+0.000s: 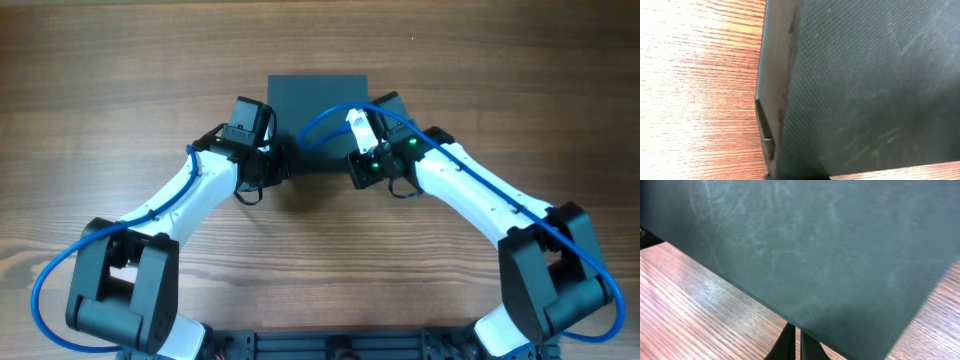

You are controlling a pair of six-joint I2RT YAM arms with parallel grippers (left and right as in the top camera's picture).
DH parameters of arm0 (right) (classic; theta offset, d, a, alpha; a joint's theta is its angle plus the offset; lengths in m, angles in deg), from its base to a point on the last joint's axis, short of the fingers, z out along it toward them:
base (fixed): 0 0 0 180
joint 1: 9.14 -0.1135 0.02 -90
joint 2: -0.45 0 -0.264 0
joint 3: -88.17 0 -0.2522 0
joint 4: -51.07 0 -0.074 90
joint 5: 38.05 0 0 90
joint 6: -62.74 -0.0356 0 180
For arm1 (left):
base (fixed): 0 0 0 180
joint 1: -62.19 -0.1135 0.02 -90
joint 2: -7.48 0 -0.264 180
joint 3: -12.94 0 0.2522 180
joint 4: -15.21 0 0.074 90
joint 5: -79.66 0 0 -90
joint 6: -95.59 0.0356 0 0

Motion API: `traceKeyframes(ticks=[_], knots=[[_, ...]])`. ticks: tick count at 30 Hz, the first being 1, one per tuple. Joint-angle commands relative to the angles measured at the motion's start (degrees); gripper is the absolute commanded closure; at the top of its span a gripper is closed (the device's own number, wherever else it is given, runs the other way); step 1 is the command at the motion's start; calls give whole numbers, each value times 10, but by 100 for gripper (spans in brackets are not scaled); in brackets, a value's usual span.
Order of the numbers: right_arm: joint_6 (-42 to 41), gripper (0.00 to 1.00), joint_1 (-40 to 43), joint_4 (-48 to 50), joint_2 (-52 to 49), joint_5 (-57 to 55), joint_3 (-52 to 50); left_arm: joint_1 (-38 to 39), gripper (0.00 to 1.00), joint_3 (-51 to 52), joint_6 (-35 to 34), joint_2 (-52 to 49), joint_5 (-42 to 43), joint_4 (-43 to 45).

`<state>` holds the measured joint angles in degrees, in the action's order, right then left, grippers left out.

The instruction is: Pack container

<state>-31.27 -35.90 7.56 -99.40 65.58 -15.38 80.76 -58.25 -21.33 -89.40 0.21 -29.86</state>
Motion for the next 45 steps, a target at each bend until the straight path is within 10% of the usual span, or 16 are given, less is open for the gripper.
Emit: traceKeyframes(ticks=[1, 16, 27, 32, 37, 40, 45], knots=[[-4, 96, 10, 1, -2, -24, -3, -5, 96, 1, -5, -7, -10, 10], [23, 96, 26, -125, 147, -102, 155, -74, 92, -313, 12, 118, -170, -258], [24, 96, 288, -158, 257, -100, 226, -275, 86, -394, 57, 161, -171, -336], [23, 96, 313, -180, 241, -46, 224, -282, 35, -394, 57, 161, -171, -337], [24, 96, 313, -192, 233, -46, 224, -282, 27, -394, 57, 161, -170, -338], [23, 96, 313, -196, 231, -46, 224, -282, 0, -394, 57, 161, -170, -348], [23, 96, 313, -196, 231, -46, 224, -282, 0, -394, 57, 161, -170, -356]])
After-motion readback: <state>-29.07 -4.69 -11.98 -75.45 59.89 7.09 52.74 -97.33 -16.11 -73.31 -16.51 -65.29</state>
